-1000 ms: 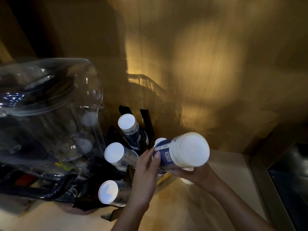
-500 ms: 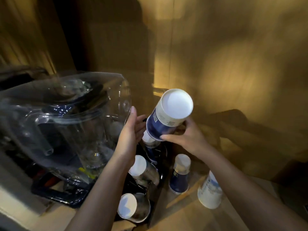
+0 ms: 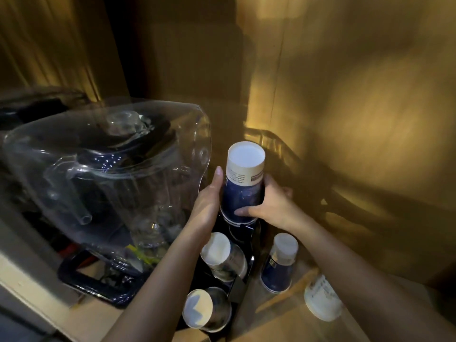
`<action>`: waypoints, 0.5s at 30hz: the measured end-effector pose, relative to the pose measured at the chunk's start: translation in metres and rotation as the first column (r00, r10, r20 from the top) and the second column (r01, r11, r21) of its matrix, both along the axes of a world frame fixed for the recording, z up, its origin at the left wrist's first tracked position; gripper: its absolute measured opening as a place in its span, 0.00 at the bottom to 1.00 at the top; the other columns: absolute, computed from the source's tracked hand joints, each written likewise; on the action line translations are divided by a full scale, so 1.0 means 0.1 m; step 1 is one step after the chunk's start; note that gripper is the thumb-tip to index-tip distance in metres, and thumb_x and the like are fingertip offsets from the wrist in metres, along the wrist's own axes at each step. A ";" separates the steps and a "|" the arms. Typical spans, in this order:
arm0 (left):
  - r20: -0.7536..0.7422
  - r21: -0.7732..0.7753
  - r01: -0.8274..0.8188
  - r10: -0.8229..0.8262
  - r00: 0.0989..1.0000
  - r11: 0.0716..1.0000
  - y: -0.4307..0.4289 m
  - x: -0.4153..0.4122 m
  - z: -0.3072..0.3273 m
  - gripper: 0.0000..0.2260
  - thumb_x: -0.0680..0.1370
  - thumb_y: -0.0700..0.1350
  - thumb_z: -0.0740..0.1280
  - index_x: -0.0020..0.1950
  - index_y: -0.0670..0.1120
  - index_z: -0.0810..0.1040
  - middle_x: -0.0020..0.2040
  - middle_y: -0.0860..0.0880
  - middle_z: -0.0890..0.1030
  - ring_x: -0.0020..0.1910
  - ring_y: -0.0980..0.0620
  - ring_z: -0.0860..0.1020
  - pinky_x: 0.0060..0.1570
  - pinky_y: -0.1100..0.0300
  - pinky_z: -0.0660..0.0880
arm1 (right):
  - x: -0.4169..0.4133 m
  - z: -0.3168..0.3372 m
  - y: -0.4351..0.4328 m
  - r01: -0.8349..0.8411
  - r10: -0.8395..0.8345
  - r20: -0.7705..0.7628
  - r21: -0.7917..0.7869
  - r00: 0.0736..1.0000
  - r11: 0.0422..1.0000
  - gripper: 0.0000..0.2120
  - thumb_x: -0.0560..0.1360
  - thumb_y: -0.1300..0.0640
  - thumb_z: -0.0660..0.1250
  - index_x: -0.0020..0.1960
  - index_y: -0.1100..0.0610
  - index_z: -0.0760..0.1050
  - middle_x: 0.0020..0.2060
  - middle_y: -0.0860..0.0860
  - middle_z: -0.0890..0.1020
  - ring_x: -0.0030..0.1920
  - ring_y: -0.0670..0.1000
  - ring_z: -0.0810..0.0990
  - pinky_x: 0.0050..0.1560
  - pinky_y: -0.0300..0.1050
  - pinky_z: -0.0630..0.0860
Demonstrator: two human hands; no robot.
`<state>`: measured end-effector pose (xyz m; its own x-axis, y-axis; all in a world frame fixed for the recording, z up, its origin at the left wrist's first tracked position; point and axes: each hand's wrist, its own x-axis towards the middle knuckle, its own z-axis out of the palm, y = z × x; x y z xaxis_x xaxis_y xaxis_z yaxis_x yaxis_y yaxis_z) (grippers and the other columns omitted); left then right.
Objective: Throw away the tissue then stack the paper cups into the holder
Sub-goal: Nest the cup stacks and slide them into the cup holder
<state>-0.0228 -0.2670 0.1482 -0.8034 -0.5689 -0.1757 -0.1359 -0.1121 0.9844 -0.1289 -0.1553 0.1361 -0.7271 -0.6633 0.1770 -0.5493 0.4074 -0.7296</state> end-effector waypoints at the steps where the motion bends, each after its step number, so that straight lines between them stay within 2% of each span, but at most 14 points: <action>1: 0.011 -0.016 -0.016 0.016 1.000 1.000 -0.01 -0.01 -0.03 0.31 0.75 0.67 0.53 0.64 0.47 0.76 0.62 0.45 0.80 0.61 0.46 0.77 0.66 0.46 0.70 | -0.02 -0.03 -0.01 0.001 -0.001 0.001 0.015 1.000 1.000 0.44 0.57 0.42 0.77 0.66 0.49 0.59 0.62 0.48 0.71 0.67 0.57 0.61 0.63 0.52 0.54; 3: -0.004 -0.072 -0.048 0.048 0.999 0.996 0.00 -0.03 -0.09 0.25 0.76 0.63 0.57 0.61 0.48 0.78 0.58 0.46 0.82 0.56 0.48 0.80 0.60 0.50 0.74 | -0.05 -0.09 0.00 -0.015 0.014 0.029 0.036 0.999 0.999 0.46 0.58 0.41 0.76 0.69 0.48 0.57 0.68 0.51 0.68 0.69 0.58 0.58 0.63 0.51 0.54; 5: -0.004 -0.207 -0.056 0.056 0.998 0.977 0.03 -0.03 -0.17 0.14 0.76 0.57 0.62 0.55 0.51 0.79 0.54 0.48 0.83 0.52 0.51 0.80 0.50 0.57 0.76 | -0.06 -0.15 0.01 -0.037 0.036 0.019 0.064 0.999 0.997 0.40 0.60 0.38 0.74 0.67 0.44 0.61 0.66 0.50 0.69 0.67 0.54 0.56 0.58 0.47 0.53; 6: 0.018 -0.287 -0.038 0.045 0.999 0.957 0.04 -0.03 -0.21 0.11 0.76 0.54 0.64 0.55 0.52 0.78 0.53 0.50 0.82 0.53 0.51 0.80 0.47 0.59 0.75 | -0.07 -0.19 0.02 -0.053 0.054 -0.016 0.091 0.998 0.994 0.36 0.61 0.37 0.73 0.65 0.43 0.64 0.64 0.49 0.71 0.64 0.48 0.56 0.57 0.46 0.53; 8: 0.069 -0.436 -0.007 0.041 0.997 0.900 0.07 -0.04 -0.29 0.13 0.76 0.49 0.65 0.61 0.52 0.76 0.55 0.52 0.81 0.56 0.51 0.78 0.47 0.60 0.72 | -0.05 -0.24 0.01 -0.076 0.087 -0.083 0.127 0.993 0.989 0.33 0.63 0.36 0.71 0.63 0.45 0.67 0.61 0.48 0.72 0.50 0.37 0.52 0.57 0.46 0.51; 9: 0.083 -0.507 -0.009 0.059 0.995 0.862 0.08 -0.05 -0.32 0.15 0.77 0.48 0.64 0.63 0.51 0.74 0.57 0.51 0.80 0.57 0.50 0.77 0.48 0.59 0.71 | -0.04 -0.25 0.00 -0.077 0.091 -0.101 0.136 0.991 0.988 0.32 0.63 0.36 0.70 0.64 0.46 0.67 0.61 0.48 0.72 0.46 0.36 0.51 0.57 0.46 0.50; 10: 0.082 -0.569 -0.018 0.079 0.994 0.822 0.08 -0.05 -0.34 0.16 0.77 0.47 0.64 0.65 0.50 0.72 0.59 0.49 0.80 0.58 0.49 0.77 0.49 0.59 0.71 | -0.04 -0.25 -0.01 -0.078 0.096 -0.119 0.148 0.988 0.986 0.32 0.64 0.36 0.70 0.64 0.46 0.67 0.61 0.49 0.73 0.49 0.38 0.54 0.56 0.46 0.50; 12: 0.074 -0.644 -0.022 0.090 0.993 0.765 0.09 -0.06 -0.37 0.17 0.78 0.47 0.62 0.67 0.49 0.71 0.61 0.47 0.79 0.59 0.47 0.77 0.50 0.58 0.71 | -0.04 -0.26 -0.02 -0.076 0.105 -0.159 0.176 0.982 0.981 0.32 0.65 0.36 0.68 0.64 0.48 0.66 0.62 0.50 0.73 0.60 0.46 0.62 0.55 0.46 0.48; 15: 0.088 -0.691 0.012 0.068 0.994 0.723 0.10 -0.05 -0.40 0.17 0.78 0.48 0.61 0.67 0.50 0.70 0.61 0.46 0.79 0.58 0.47 0.76 0.49 0.57 0.71 | -0.04 -0.24 -0.01 -0.076 0.119 -0.179 0.231 0.977 0.970 0.33 0.67 0.37 0.68 0.66 0.49 0.65 0.65 0.51 0.71 0.65 0.51 0.62 0.60 0.49 0.48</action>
